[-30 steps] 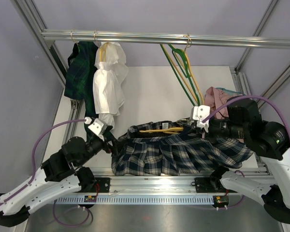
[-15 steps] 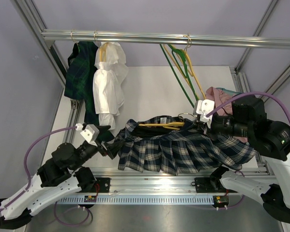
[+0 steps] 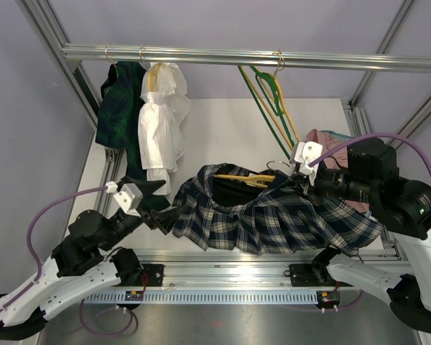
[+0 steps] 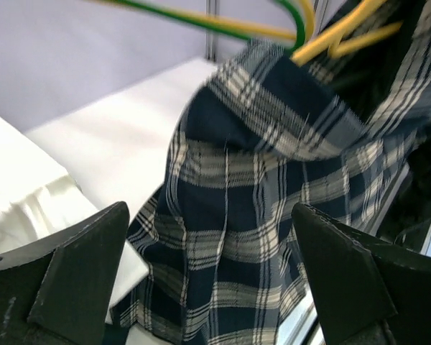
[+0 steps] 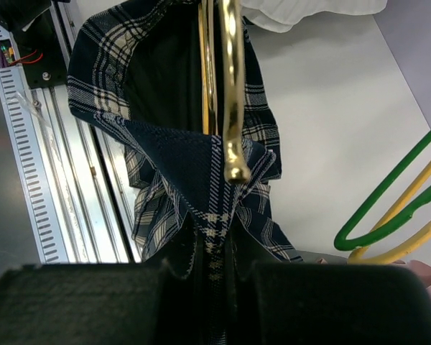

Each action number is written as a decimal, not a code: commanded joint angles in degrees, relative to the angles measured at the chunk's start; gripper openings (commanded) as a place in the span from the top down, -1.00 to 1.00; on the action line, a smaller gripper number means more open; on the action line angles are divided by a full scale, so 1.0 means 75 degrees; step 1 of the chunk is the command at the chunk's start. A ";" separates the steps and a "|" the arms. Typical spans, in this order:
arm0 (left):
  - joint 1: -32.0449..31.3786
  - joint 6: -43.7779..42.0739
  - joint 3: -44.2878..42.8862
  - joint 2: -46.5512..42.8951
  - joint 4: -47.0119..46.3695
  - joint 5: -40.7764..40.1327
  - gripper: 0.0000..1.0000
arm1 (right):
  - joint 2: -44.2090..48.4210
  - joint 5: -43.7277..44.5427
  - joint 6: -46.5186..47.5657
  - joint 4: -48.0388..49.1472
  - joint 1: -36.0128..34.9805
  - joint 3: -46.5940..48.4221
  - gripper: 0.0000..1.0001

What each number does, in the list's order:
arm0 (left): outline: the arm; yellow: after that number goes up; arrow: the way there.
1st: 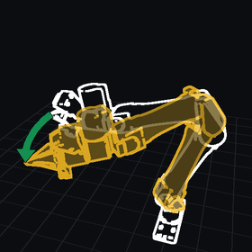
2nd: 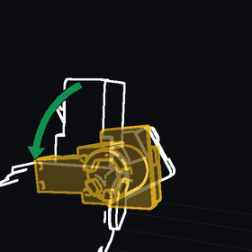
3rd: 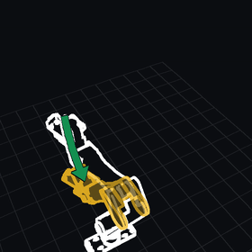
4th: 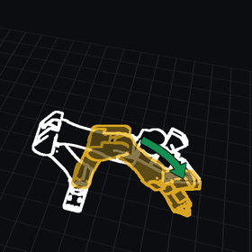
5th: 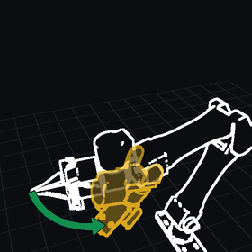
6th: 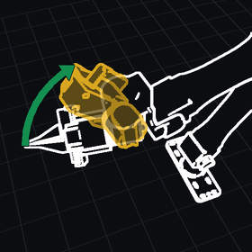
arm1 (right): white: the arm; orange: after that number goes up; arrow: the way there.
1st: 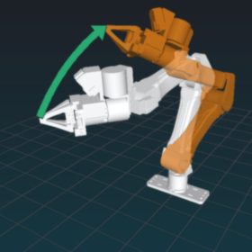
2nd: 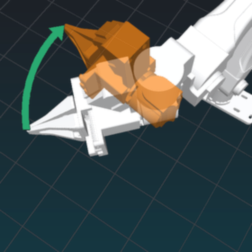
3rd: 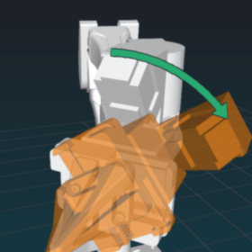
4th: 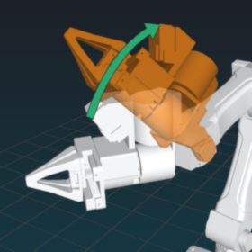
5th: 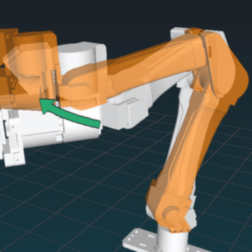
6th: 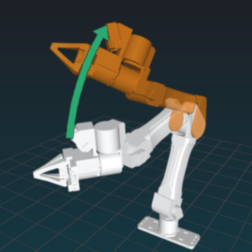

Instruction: Remove the skirt from the hanger

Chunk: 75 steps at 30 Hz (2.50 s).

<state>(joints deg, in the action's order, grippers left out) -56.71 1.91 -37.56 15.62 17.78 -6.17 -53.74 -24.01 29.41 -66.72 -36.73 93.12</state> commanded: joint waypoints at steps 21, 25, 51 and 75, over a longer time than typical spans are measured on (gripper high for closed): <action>0.0061 0.0529 0.0367 0.3097 -0.1503 -0.1122 0.35 | 0.0005 -0.0327 -0.0206 0.0892 0.0116 0.0591 1.00; 0.0108 0.2163 0.0567 0.3004 -0.0886 -0.2046 1.00 | -0.0101 0.0351 0.0086 0.0810 0.0128 0.0919 1.00; 0.1608 0.3886 0.0673 0.2195 0.0126 -0.0549 0.87 | 0.0332 0.1303 -0.1249 0.1969 0.0210 0.0885 1.00; 0.1608 -0.1753 -0.2431 0.2088 0.0804 0.3389 -0.97 | -0.0393 -0.0969 0.2448 0.0659 0.0210 -0.0299 1.00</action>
<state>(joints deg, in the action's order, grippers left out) -44.84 -1.85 -51.77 27.44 21.61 12.64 -56.75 -22.94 35.86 -60.36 -35.40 90.13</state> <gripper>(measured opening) 0.984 0.101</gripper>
